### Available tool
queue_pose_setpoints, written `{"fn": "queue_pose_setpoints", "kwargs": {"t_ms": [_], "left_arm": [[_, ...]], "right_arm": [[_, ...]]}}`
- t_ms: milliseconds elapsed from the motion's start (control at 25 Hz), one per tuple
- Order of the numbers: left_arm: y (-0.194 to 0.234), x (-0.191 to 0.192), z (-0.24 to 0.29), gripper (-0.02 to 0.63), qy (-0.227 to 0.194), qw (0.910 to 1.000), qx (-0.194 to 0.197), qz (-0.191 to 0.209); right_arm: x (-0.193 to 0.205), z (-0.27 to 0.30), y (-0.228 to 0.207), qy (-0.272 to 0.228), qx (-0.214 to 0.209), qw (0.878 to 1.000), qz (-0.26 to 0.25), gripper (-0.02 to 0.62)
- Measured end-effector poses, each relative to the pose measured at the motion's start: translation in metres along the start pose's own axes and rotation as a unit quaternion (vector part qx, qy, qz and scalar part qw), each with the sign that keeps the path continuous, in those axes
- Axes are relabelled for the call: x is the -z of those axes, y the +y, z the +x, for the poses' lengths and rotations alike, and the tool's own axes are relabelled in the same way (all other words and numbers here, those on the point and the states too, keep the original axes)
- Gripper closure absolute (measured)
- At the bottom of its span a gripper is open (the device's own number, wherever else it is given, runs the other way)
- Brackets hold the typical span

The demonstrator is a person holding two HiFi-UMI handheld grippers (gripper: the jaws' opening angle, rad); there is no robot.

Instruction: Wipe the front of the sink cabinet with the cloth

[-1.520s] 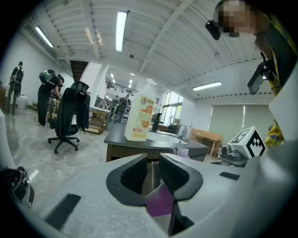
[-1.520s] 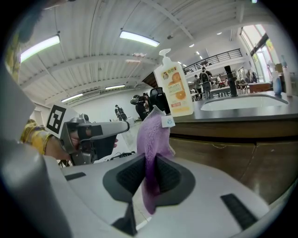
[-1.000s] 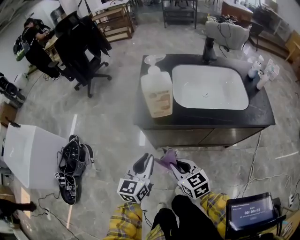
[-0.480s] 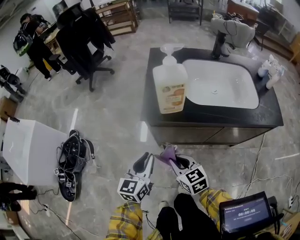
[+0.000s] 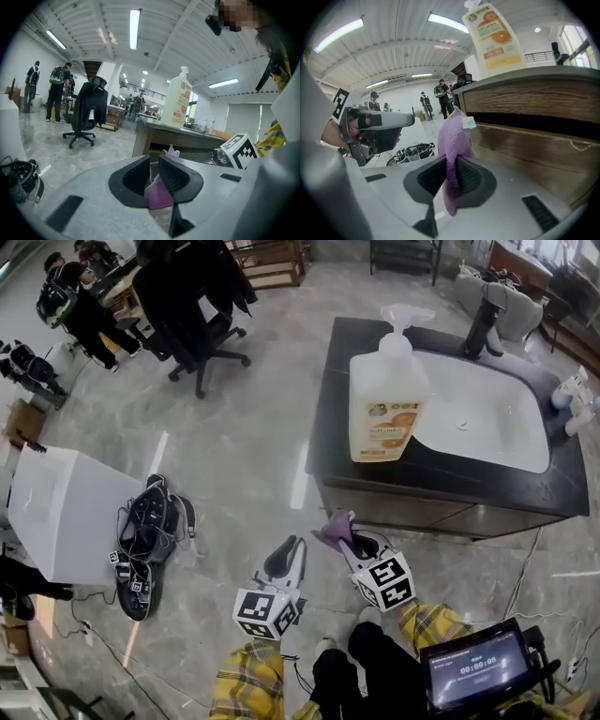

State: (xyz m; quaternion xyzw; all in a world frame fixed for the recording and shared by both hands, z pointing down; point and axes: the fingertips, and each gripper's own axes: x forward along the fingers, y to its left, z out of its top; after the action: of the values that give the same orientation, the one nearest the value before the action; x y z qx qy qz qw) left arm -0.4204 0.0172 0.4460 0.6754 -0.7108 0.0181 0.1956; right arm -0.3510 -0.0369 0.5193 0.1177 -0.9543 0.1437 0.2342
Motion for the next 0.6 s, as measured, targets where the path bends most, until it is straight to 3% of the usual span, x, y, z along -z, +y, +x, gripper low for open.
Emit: {"fn": "queue_pose_setpoints", "kwargs": {"t_ms": [320, 600], "left_arm": [[0.016, 0.008, 0.016, 0.551, -0.008, 0.9998, -0.019, -0.008], [0.012, 0.01, 0.037, 0.551, -0.013, 0.9997, -0.012, -0.016]], "right_arm": [[-0.003, 0.034, -0.018, 0.002, -0.005, 1.0, -0.015, 0.554], [-0.001, 0.037, -0.043, -0.004, 0.011, 1.0, -0.012, 0.554]]}}
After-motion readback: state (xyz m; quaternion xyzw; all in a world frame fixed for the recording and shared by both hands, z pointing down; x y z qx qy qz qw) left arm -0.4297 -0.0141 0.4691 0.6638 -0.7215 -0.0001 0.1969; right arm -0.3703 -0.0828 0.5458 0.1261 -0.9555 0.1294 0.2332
